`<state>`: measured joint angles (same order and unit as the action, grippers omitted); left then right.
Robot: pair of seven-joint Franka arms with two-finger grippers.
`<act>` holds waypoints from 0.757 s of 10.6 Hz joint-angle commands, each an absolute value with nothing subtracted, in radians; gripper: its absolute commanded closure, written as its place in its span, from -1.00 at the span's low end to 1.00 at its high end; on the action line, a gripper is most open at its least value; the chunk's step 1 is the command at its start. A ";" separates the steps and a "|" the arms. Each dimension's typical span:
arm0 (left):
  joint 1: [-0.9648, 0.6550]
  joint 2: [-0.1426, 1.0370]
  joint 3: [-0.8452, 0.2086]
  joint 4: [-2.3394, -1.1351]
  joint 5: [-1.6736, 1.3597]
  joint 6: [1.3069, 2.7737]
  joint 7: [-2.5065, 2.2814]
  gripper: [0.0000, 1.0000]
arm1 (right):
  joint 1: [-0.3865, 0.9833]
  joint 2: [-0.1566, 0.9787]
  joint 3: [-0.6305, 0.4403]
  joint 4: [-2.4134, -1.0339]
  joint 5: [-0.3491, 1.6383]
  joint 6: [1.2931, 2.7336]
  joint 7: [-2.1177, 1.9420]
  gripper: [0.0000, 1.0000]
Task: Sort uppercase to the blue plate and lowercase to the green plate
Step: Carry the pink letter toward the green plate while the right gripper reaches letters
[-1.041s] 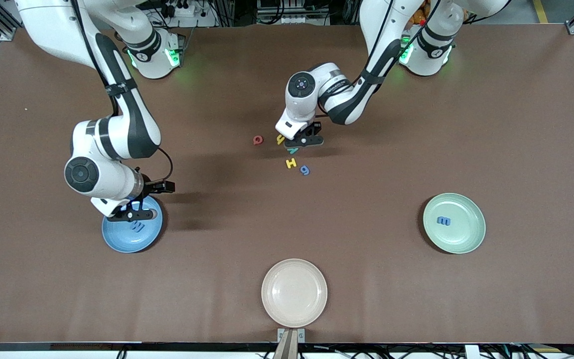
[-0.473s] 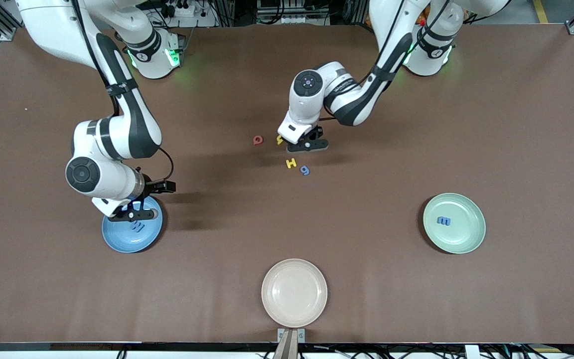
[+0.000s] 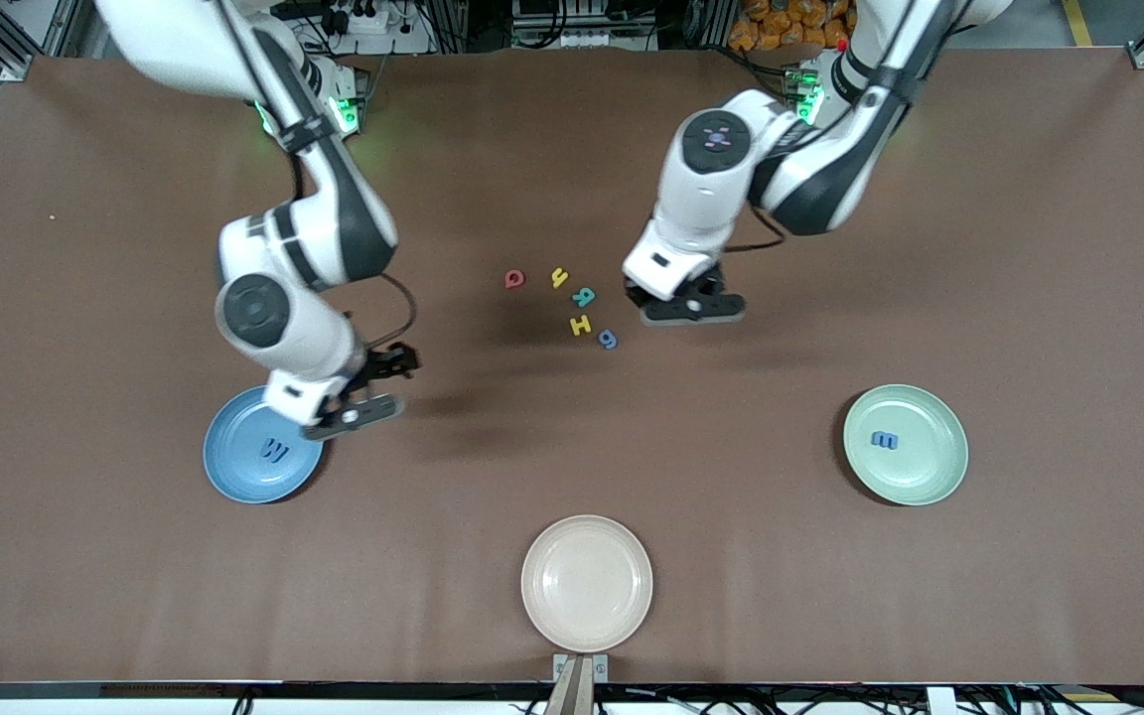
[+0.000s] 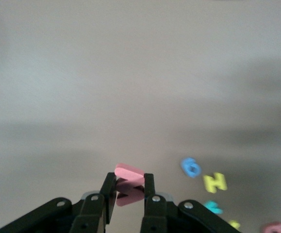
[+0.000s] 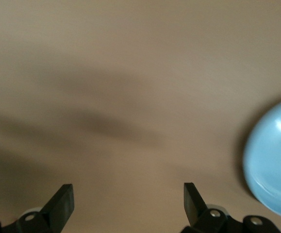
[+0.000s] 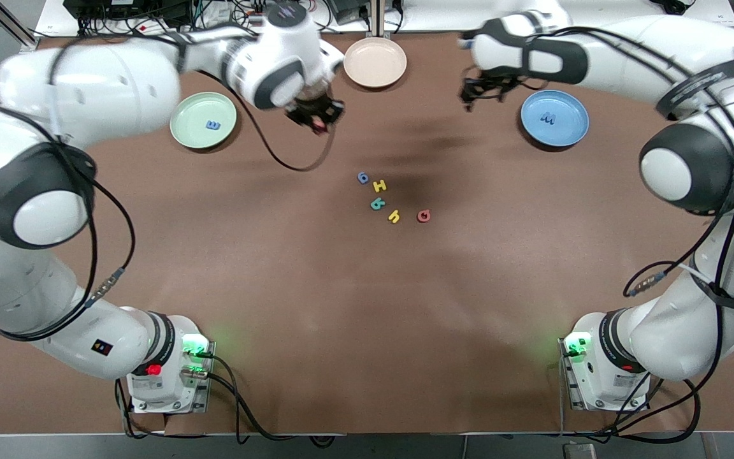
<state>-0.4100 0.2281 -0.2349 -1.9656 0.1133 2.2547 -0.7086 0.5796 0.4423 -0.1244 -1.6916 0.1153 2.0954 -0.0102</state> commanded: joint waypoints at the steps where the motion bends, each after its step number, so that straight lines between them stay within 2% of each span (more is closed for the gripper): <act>1: -0.268 0.193 -0.250 -2.002 0.129 2.204 -0.463 1.00 | 0.722 0.608 -0.133 -1.501 0.109 2.085 -0.006 -1.00; 3: -0.184 0.227 -0.250 -2.008 0.129 2.206 -0.362 1.00 | 0.755 0.667 -0.133 -1.480 0.113 2.168 -0.011 -1.00; 8: -0.002 0.337 -0.242 -1.994 0.132 2.290 -0.143 1.00 | 0.833 0.756 -0.132 -1.486 0.142 2.235 0.038 -1.00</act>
